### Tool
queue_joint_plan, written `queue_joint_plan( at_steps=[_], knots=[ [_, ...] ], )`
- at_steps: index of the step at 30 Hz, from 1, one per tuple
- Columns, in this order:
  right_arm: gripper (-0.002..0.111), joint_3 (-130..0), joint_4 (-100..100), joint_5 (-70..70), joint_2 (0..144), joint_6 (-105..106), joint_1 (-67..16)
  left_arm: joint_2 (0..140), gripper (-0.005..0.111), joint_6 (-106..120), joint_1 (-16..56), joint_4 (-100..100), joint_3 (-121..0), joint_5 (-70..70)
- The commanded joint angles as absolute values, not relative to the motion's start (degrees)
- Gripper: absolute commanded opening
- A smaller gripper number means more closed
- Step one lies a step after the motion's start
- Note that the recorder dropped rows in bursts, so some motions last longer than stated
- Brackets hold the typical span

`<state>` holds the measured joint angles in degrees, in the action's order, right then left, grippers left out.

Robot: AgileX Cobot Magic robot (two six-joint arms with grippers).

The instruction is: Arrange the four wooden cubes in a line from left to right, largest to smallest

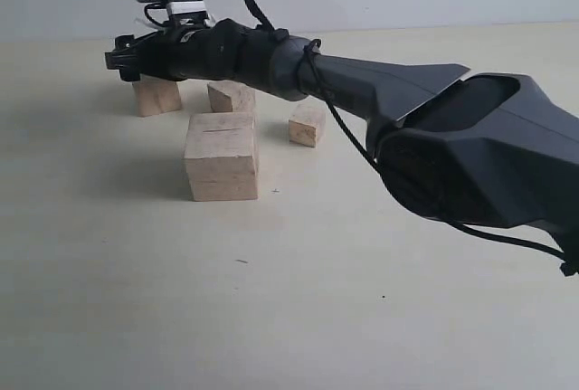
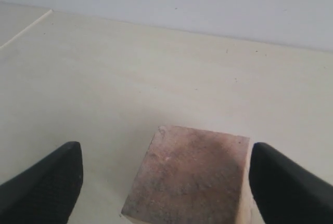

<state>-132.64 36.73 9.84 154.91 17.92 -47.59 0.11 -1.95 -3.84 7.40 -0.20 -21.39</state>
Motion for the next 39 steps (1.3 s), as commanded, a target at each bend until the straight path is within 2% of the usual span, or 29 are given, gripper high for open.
queue_joint_plan(
  at_steps=[1, 14, 19, 35, 39],
  knots=[
    [0.081, -133.0, 37.1, 10.1, 154.8, 17.9, -47.7, 0.0, 0.000, -1.7, -4.0, 7.5, 0.0, -20.8],
    [0.081, -133.0, 37.1, 11.3, 154.8, 17.9, -47.7, 0.0, 0.000, -1.7, -4.0, 7.5, 0.0, -20.8],
    [0.081, -133.0, 36.9, 17.0, 155.1, 18.0, -47.2, 0.0, 0.000, -1.7, -4.0, 7.5, 0.0, -20.8],
    [0.081, -133.0, 37.5, 15.5, 157.1, 18.0, -47.2, 0.0, 0.000, -1.7, -4.0, 7.5, 0.0, -20.8],
    [0.076, -133.0, 37.5, 15.0, 157.2, 17.9, -47.2, 0.0, 0.000, -1.7, -4.0, 7.5, 0.0, -20.8]
  ],
)
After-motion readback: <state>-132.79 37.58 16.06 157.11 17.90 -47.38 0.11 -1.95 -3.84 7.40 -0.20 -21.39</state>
